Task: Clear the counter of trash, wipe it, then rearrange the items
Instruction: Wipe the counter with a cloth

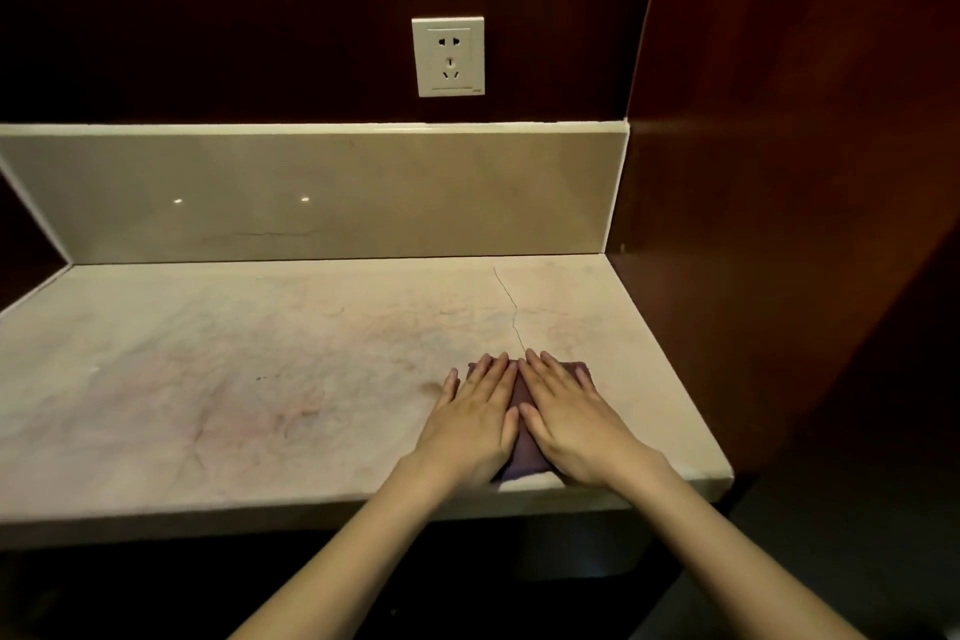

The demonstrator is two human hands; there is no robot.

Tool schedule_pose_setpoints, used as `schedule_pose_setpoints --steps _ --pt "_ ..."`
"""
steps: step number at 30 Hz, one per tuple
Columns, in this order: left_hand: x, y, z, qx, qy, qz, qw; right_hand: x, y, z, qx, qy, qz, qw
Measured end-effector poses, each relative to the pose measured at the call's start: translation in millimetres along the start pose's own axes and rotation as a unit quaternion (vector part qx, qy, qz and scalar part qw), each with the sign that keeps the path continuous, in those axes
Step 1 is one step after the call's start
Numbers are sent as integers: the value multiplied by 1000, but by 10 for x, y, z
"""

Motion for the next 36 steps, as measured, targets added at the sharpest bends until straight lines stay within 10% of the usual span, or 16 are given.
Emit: schedule_pose_setpoints --steps 20,36 --pt "63 -200 816 1 -2 16 1000 -673 -121 353 30 -101 23 994" --pt "1520 277 331 -17 1 -13 1000 678 400 963 35 -178 45 982"
Point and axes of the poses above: each hand's wrist, its own x-axis towards the middle knuckle, its own y-axis out of the back of the hand, z = x × y, the point moved 4 cm from there along x, towards the middle knuckle, and after that the axes turned 11 degrees about -z, right-handed, at the moved point
